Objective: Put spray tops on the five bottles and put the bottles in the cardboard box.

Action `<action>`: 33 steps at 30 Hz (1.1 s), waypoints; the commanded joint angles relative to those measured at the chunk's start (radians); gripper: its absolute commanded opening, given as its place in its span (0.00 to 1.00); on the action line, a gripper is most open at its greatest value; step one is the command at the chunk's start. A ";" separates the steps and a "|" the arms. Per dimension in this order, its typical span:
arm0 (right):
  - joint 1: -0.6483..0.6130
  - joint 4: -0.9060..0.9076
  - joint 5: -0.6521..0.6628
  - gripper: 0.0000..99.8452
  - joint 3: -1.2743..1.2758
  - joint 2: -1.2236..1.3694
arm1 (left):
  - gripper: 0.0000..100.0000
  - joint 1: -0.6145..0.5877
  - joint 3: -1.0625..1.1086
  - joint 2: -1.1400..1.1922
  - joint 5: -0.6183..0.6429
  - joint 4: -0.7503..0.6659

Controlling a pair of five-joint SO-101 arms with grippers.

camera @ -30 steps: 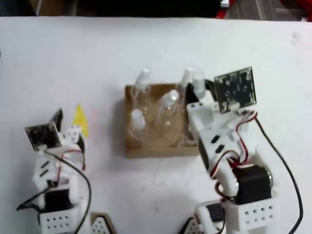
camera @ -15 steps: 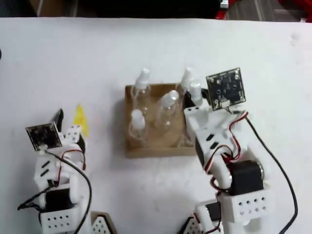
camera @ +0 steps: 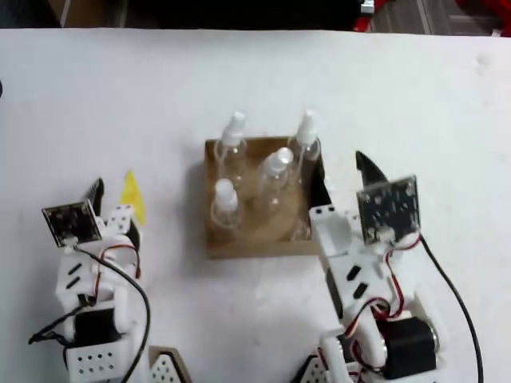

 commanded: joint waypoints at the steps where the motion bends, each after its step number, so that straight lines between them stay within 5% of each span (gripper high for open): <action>1: -0.007 -0.025 0.008 0.17 -0.005 -0.013 | 0.16 -0.008 0.000 -0.008 -0.009 -0.028; 9: 0.001 -0.025 0.015 0.17 -0.020 -0.012 | 0.11 -0.008 0.000 -0.008 -0.012 -0.029; 13: 0.071 -0.004 0.009 0.11 -0.150 0.013 | 0.03 0.005 -0.038 -0.008 -0.137 -0.068; 16: 0.131 0.067 0.015 0.01 -0.293 0.091 | 0.02 0.074 -0.117 -0.007 -0.176 0.052; 26: 0.248 0.329 -0.002 0.04 -0.638 0.375 | 0.02 0.156 -0.565 0.010 -0.351 0.388; 33: 0.168 0.524 -0.074 0.04 -0.901 0.338 | 0.02 0.159 -1.028 0.427 -0.353 0.637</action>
